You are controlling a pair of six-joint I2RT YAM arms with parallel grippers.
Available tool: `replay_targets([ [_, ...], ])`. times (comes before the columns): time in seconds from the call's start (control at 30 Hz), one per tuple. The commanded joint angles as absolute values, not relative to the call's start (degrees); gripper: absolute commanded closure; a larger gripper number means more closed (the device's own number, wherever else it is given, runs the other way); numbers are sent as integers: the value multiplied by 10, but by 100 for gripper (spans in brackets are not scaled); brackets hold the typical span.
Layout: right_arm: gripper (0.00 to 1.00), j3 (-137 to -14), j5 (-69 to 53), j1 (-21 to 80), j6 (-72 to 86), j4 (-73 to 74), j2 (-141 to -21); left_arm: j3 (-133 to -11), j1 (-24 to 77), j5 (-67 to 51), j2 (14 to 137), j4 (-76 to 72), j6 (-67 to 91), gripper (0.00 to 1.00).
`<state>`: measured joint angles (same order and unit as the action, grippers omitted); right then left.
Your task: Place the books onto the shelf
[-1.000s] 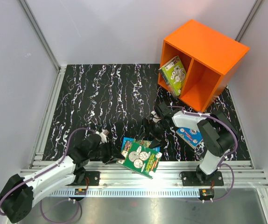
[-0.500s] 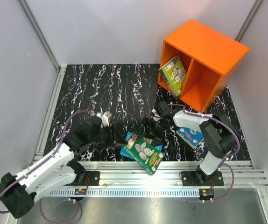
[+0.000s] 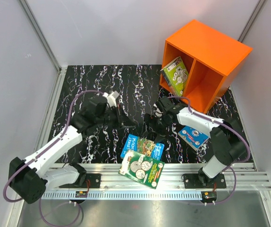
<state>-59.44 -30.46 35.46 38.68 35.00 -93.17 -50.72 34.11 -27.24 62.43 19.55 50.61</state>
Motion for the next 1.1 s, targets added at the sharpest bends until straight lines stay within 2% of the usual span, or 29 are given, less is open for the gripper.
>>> replay_targets([
  [0.0,0,-593,-288,359,377,369,-909,-483,347,-315,616,228,476,75],
  [0.03,0,-589,-289,359,377,367,-907,-471,348,-312,609,237,472,56],
  [0.07,0,-582,-290,359,377,367,-904,-445,352,-304,598,252,470,27],
  [0.1,0,-580,-291,359,377,368,-904,-433,352,-301,572,258,472,18],
  [0.13,0,-577,-292,359,376,369,-902,-419,352,-296,555,264,475,5],
  [0.17,0,-574,-293,359,374,372,-897,-404,353,-292,540,272,478,1],
  [0.37,0,-575,-266,359,338,436,-870,-322,356,-253,433,306,499,1],
  [0.53,0,-537,-217,358,329,479,-807,-221,360,-264,425,231,533,1],
  [0.73,0,-462,-195,359,374,497,-710,-206,372,-269,502,159,517,1],
  [1.07,1,-244,-282,359,533,304,-571,-219,409,-274,614,91,505,1],
])
